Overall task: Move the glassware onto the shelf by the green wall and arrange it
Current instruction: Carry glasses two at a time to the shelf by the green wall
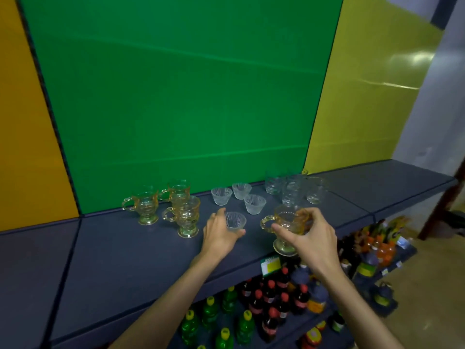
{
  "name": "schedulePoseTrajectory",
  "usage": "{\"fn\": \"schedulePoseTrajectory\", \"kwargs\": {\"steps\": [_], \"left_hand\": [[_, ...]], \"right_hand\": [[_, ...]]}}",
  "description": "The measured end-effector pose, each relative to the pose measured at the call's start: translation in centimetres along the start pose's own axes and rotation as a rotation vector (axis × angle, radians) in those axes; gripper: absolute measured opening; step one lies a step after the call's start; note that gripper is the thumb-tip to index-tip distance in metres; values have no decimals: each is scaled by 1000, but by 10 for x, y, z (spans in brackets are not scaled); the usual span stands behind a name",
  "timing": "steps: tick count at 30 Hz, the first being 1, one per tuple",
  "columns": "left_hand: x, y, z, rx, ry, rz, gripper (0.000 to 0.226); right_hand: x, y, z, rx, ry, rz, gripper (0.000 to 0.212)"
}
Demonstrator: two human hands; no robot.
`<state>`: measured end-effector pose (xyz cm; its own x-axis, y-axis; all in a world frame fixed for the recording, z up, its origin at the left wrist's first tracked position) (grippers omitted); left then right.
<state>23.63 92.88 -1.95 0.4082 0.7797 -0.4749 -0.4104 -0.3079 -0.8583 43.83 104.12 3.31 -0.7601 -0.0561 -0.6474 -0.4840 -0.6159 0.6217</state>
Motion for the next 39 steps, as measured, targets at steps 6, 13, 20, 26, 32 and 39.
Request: {"fn": "schedulePoseTrajectory", "kwargs": {"steps": [6,13,20,26,32,39], "left_hand": [[17,-4,35,-68,-68,69,80],[33,-12,56,-114,-106,145,80],[4,-46,28,220,-178,601,63],[-80,-67,3,224,-305,801,57],[-166,-32,-34,60,-350,818,58],[-247,28,-70,-61,-352,821,62]], "right_hand": [[21,-19,56,-54,74,51,65],[30,-31,100,-130,140,99,65],[44,-19,111,-186,197,165,65],[57,42,98,-272,211,235,68],[78,124,56,-347,252,287,66],[129,205,-6,-376,334,273,65]]}}
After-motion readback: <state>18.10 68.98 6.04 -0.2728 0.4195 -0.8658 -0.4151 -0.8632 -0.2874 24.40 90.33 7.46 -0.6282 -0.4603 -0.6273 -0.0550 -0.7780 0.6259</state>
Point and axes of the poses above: each hand's wrist, its own z-axis towards the middle knuckle, its own x-axis out of the palm, y = z × x, the point moved 3 cm from there along z, towards the middle knuckle, and after that the axes turned 10 degrees about -z, right-handed, at the moved point
